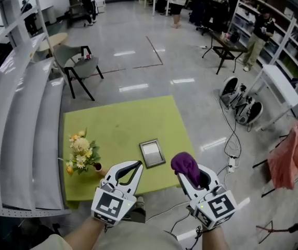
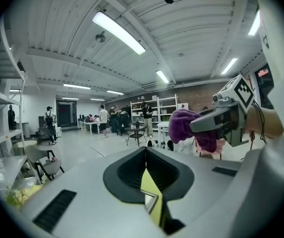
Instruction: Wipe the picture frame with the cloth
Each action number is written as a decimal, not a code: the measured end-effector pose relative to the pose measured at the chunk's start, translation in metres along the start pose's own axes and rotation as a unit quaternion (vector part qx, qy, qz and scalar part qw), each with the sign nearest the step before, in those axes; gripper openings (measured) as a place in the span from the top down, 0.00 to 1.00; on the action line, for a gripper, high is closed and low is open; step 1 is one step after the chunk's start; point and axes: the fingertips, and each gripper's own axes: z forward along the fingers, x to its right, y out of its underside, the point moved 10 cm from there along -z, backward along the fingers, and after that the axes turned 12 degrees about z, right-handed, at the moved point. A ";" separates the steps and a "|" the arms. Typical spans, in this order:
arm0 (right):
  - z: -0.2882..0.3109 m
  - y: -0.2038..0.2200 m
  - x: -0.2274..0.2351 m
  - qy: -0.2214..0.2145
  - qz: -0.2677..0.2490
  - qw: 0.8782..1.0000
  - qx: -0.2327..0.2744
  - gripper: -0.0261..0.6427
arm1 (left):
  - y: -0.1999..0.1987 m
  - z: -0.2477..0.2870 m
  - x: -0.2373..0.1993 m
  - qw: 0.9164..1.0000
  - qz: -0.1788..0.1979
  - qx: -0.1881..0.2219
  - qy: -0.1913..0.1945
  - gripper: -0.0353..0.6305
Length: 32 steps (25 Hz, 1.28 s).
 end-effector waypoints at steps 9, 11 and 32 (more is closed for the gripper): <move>0.089 0.008 0.034 -0.012 0.017 0.998 -0.052 0.77 | 0.047 0.056 -0.058 0.999 -0.017 -0.037 0.006 0.94; 0.108 0.011 0.043 -0.015 0.033 0.997 -0.061 0.77 | 0.057 0.068 -0.065 0.998 -0.029 -0.048 0.006 0.93; 0.253 0.072 0.136 -0.140 0.009 0.966 -0.219 0.77 | 0.153 0.156 -0.045 0.971 -0.148 -0.171 -0.074 0.93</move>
